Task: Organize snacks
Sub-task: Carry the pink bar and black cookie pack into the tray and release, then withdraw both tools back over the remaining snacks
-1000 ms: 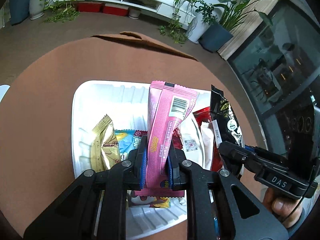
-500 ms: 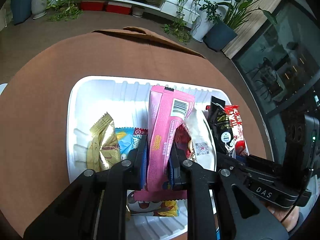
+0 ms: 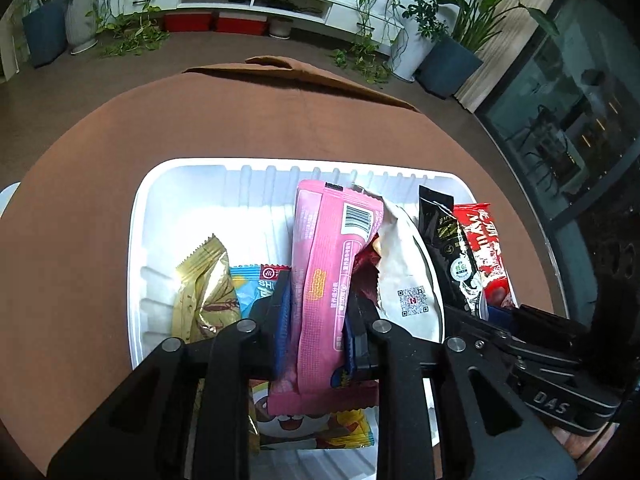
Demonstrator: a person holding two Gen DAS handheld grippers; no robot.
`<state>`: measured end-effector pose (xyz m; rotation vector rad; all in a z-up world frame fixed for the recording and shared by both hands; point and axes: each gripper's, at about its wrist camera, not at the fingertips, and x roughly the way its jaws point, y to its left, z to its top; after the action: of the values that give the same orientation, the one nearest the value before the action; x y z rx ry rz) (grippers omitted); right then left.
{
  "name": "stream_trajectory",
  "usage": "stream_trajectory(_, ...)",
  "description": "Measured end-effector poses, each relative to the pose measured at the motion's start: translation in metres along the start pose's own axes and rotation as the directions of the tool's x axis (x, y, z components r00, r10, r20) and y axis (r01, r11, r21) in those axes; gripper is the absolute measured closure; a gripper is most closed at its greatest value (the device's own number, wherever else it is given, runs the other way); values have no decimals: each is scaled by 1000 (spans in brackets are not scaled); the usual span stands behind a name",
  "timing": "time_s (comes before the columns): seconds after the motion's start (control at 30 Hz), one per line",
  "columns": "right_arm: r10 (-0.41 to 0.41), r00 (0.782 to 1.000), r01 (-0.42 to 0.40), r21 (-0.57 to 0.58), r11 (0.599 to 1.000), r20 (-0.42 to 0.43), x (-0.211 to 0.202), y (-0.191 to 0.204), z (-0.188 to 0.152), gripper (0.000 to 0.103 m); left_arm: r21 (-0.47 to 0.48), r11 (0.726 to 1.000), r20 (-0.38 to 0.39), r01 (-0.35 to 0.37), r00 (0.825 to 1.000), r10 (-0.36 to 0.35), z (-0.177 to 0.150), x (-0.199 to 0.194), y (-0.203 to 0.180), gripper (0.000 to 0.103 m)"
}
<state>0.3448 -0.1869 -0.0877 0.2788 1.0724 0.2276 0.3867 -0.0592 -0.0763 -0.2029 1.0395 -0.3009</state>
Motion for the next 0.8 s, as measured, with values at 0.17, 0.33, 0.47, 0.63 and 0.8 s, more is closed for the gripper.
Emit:
stream_trajectory(0.17,-9,999,10,-27,1000,33,-11,8,3,62,9,1000,8,14,1000,-14,-3,-2,-5,78)
stream_trajectory(0.33,-16,998,18,-31,999,61,-25,8,5,55,11,1000,32,20,999,-20,-2,-13,-10,44)
stream_trajectory(0.47,-17,996,19,-18,1000,93,-43,4,7,44,18,999,58,34,998,-35,-3,-32,-18,36)
stream_trajectory(0.63,54,983,-58,18,998,178,-88,-2,1,22,48,997,112,62,991,-67,-16,-75,-17,5)
stream_trajectory(0.8,127,947,-146,44,988,294,-145,-12,-28,4,71,995,166,73,983,-83,-49,-118,-16,0)
